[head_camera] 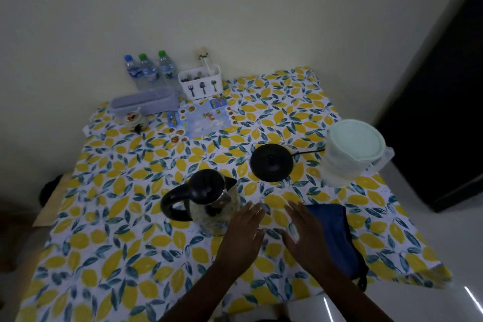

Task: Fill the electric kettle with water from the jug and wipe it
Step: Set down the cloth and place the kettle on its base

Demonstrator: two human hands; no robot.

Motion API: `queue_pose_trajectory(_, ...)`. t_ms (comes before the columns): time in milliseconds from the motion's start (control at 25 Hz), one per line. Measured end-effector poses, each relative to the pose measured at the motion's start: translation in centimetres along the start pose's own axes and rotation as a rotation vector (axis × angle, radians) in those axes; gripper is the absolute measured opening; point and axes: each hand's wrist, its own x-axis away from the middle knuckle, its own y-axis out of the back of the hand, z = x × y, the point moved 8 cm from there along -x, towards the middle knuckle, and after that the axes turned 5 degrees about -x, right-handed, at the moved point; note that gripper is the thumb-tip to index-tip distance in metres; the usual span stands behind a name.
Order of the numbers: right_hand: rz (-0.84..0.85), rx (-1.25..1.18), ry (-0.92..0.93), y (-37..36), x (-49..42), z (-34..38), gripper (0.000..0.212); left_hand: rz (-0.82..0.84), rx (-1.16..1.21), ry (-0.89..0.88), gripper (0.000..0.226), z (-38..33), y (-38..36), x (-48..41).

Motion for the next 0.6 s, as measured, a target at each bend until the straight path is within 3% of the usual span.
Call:
queue_pose_trajectory(160,0.0,-0.039,0.152,-0.9,-2.2,6.3,0.068,-0.264,-0.04,-0.03,0.036,2.2,6.4,1.7)
queue_pose_trajectory(360,0.034,-0.054,0.236,-3.3,-4.6,12.3,0.086,-0.446,0.008,0.19,0.034,8.0,12.3,3.1)
queue_pose_trajectory(480,0.063,-0.037,0.205,-5.0,-5.6,13.6,0.1,-0.425,0.056,0.309,0.041,11.8,13.3,3.7)
queue_pose_trajectory(600,0.035,-0.016,0.15,-6.4,-5.7,13.2,0.11,-0.284,0.222,0.428,0.059,15.1,12.3,3.7)
